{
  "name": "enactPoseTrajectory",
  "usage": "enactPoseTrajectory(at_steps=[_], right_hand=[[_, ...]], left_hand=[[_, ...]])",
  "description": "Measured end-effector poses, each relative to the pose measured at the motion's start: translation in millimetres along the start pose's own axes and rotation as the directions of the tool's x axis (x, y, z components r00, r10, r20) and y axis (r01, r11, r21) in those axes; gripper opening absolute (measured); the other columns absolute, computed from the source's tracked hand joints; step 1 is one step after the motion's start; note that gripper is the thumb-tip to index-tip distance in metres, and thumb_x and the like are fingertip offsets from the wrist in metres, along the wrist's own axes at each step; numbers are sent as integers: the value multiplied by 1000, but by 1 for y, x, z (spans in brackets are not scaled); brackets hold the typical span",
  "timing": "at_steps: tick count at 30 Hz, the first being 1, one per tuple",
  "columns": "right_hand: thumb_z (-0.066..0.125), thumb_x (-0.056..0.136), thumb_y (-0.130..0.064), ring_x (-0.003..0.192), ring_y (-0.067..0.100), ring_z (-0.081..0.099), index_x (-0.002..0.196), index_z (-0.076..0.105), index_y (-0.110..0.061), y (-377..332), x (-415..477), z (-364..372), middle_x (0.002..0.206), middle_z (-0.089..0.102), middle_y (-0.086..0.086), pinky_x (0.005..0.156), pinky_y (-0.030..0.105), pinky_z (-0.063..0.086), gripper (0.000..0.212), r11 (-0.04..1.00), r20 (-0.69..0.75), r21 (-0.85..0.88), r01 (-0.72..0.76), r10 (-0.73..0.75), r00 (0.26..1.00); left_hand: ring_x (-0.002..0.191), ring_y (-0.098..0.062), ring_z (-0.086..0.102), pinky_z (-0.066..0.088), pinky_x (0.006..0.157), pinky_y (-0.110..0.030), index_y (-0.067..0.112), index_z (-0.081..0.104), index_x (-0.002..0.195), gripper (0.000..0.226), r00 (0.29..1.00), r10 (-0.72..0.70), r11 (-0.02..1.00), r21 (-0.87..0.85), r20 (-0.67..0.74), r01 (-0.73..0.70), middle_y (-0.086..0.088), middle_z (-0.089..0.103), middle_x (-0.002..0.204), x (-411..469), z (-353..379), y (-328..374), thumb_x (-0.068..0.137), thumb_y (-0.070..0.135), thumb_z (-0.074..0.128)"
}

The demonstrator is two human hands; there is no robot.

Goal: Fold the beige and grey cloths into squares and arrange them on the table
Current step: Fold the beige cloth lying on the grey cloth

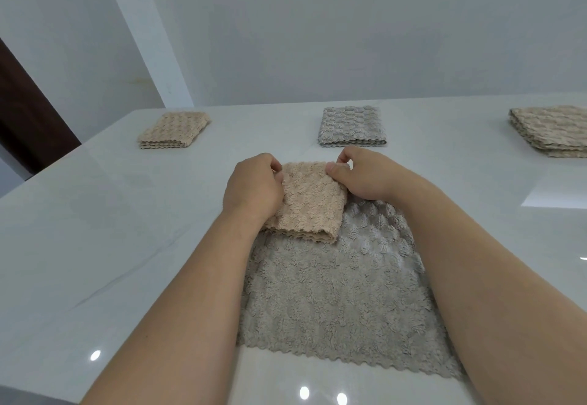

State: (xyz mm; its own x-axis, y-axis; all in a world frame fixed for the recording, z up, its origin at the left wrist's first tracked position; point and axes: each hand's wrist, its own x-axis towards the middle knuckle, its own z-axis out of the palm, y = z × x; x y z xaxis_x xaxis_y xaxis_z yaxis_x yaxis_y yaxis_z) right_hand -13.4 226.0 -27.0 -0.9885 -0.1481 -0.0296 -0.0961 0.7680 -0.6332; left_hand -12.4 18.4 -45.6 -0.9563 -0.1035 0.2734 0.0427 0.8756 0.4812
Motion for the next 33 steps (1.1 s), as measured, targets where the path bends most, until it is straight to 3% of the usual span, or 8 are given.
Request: enactPoseTrajectory(at_steps=[8, 12, 17, 21, 26, 28, 31, 33], right_hand=[[49, 103, -47, 70, 9, 51, 111, 53, -13, -3, -4, -1, 75, 58, -3, 58, 27, 34, 36, 1000, -11, 0, 13, -13, 1000], [50, 103, -47, 71, 11, 52, 113, 54, -12, -4, -5, -1, 77, 58, -2, 60, 27, 36, 37, 1000, -8, 6, 6, -6, 1000], [50, 103, -47, 71, 11, 52, 113, 53, -13, -5, -6, -2, 76, 58, -3, 60, 28, 36, 35, 1000, 1, 23, 3, -3, 1000], [50, 103, -46, 71, 11, 52, 115, 52, -15, -5, -6, -1, 77, 59, -2, 60, 27, 37, 33, 1000, 9, 10, 4, -4, 1000], [52, 103, -45, 69, 11, 53, 115, 51, -16, -4, -6, -1, 77, 61, -2, 60, 28, 38, 31, 999, 10, 26, 19, -19, 1000], [53, 102, -45, 68, 12, 54, 115, 52, -16, -4, -5, -1, 76, 62, -3, 61, 29, 39, 31, 999, 12, 41, 29, -29, 1000], [56, 101, -45, 67, 15, 58, 116, 51, -17, -3, -3, -2, 74, 65, -1, 65, 32, 46, 33, 997, 22, 71, 39, -40, 999], [58, 98, -49, 70, 20, 64, 120, 50, -18, -2, -2, -2, 80, 68, 3, 71, 37, 53, 38, 995, 36, 87, 48, -51, 998]], left_hand=[[103, -23, 64, 53, 87, -36, 20, 58, 129, 29, 999, -48, 997, -60, 9, 48, -2, 69, 115, 4, 11, -6, 101, 27, 53], [99, -20, 64, 48, 81, -30, 21, 61, 126, 28, 999, -30, 998, -59, -25, 28, -1, 70, 112, 5, 14, -7, 103, 34, 53], [117, -24, 61, 48, 96, -35, 19, 56, 139, 40, 995, -12, 999, -32, 101, 15, -5, 65, 127, 16, 14, -13, 104, 36, 47], [101, -21, 64, 44, 79, -29, 19, 68, 118, 31, 980, -12, 998, -56, 196, 23, -3, 69, 115, 25, 9, -10, 103, 35, 46], [72, -24, 55, 39, 64, -30, 17, 60, 85, 15, 950, -33, 999, -23, 310, 42, -6, 64, 86, 32, -1, 1, 96, 19, 50], [68, -23, 48, 38, 63, -33, 16, 56, 82, 13, 939, -19, 1000, 26, 345, 10, -13, 58, 79, 36, -7, 8, 92, 11, 50], [74, -22, 45, 36, 67, -34, 15, 53, 86, 12, 922, 14, 997, 66, 387, -43, -11, 52, 82, 40, -16, 16, 90, 4, 50], [73, -22, 47, 38, 67, -35, 13, 59, 85, 12, 916, 29, 998, 39, 399, -49, -13, 53, 81, 41, -21, 18, 90, 3, 52]])
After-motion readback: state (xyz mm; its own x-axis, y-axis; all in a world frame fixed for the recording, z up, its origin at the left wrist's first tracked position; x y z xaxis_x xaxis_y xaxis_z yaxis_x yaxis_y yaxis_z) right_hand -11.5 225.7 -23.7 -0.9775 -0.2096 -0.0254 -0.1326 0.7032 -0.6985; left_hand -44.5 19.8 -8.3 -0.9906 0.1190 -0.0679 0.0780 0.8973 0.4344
